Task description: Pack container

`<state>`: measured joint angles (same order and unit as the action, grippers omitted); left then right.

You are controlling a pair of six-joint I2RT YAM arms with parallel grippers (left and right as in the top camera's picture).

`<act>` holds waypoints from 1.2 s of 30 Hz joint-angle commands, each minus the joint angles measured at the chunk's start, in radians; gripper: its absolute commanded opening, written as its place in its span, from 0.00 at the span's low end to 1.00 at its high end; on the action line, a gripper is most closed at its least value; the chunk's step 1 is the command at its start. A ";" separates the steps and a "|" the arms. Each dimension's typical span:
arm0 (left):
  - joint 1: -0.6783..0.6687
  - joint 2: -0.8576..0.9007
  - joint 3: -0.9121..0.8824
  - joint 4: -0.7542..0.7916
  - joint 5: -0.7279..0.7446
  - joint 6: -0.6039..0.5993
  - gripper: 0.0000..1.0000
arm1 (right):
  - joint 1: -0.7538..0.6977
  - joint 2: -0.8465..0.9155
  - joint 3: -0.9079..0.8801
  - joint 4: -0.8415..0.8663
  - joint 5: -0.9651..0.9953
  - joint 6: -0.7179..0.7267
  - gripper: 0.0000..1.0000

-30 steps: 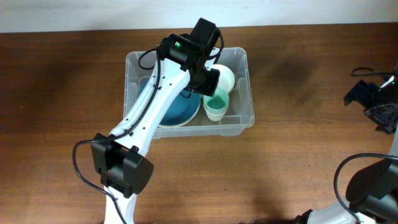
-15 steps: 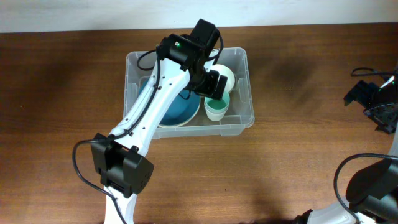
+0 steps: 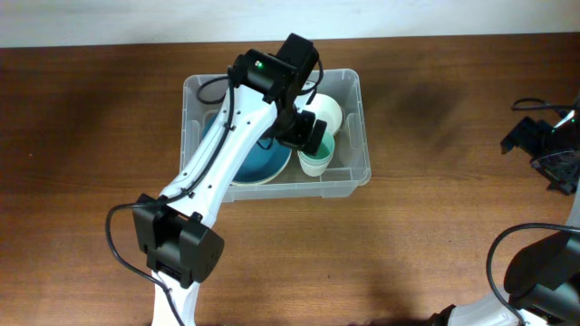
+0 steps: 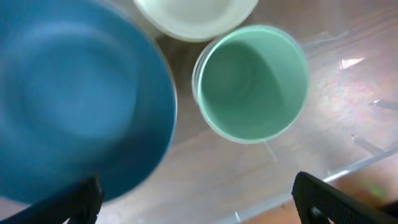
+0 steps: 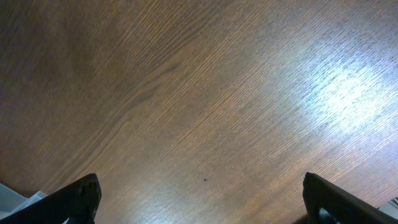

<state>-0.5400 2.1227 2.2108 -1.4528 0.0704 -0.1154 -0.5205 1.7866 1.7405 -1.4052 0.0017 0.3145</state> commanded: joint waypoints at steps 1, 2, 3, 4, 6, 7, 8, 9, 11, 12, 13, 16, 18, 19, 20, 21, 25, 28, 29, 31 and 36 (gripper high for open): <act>-0.029 -0.024 0.000 0.019 -0.003 0.148 0.99 | -0.003 -0.010 -0.002 0.000 0.002 0.008 0.99; -0.034 -0.024 0.000 0.013 -0.003 0.159 0.99 | -0.003 -0.010 -0.002 0.000 0.002 0.008 0.99; -0.036 -0.025 0.000 0.002 0.000 0.194 0.99 | -0.003 -0.010 -0.002 0.000 0.002 0.008 0.99; -0.036 -0.025 0.000 0.002 0.002 0.229 0.99 | -0.003 -0.010 -0.002 0.000 0.002 0.008 0.99; -0.036 -0.032 0.000 -0.008 0.004 0.275 0.99 | -0.003 -0.010 -0.002 0.000 0.002 0.008 0.99; -0.036 -0.037 0.000 -0.020 0.004 0.283 0.99 | -0.003 -0.010 -0.002 0.000 0.002 0.008 0.99; -0.033 -0.040 0.000 -0.026 0.005 0.286 0.99 | -0.003 -0.010 -0.002 0.000 0.002 0.008 0.99; -0.027 -0.044 0.000 -0.027 0.007 0.287 1.00 | -0.003 -0.010 -0.002 0.000 0.002 0.008 0.99; -0.018 -0.046 0.000 0.018 0.021 0.290 0.99 | -0.003 -0.010 -0.002 0.000 0.002 0.008 0.99; -0.016 -0.048 0.000 0.044 0.023 0.290 0.99 | -0.003 -0.010 -0.002 0.000 0.002 0.008 0.99; -0.016 -0.052 0.000 0.080 0.023 0.290 0.99 | -0.003 -0.010 -0.002 0.000 0.002 0.008 0.99; -0.020 -0.132 -0.058 0.270 0.054 0.359 0.99 | -0.003 -0.010 -0.002 0.000 0.002 0.008 0.99; -0.012 -0.233 -0.178 0.399 0.064 0.399 0.99 | -0.003 -0.010 -0.002 0.000 0.002 0.008 0.99; -0.001 -0.295 -0.261 0.453 0.063 0.402 0.99 | -0.003 -0.010 -0.002 0.000 0.002 0.008 0.99; 0.019 -0.364 -0.358 0.498 0.064 0.402 0.99 | -0.003 -0.010 -0.002 0.000 0.002 0.008 0.99; 0.034 -0.406 -0.418 0.523 0.064 0.402 0.99 | -0.003 -0.010 -0.002 0.000 0.002 0.008 0.99; 0.122 -0.624 -0.726 0.695 0.064 0.402 0.99 | -0.003 -0.010 -0.002 0.000 0.002 0.008 0.99; 0.188 -0.802 -0.967 0.850 0.065 0.401 0.99 | -0.003 -0.010 -0.002 0.000 0.002 0.008 0.99; 0.201 -0.850 -1.028 0.889 0.065 0.402 0.99 | -0.003 -0.010 -0.002 0.000 0.002 0.008 0.99; 0.232 -0.972 -1.179 0.991 0.065 0.401 0.99 | -0.003 -0.010 -0.002 0.000 0.002 0.009 0.99; 0.318 -1.284 -1.546 1.291 0.108 0.401 0.99 | -0.003 -0.010 -0.002 0.000 0.002 0.008 0.99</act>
<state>-0.2646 0.9825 0.8101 -0.2459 0.1322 0.2710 -0.5205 1.7866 1.7409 -1.4075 -0.0002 0.3145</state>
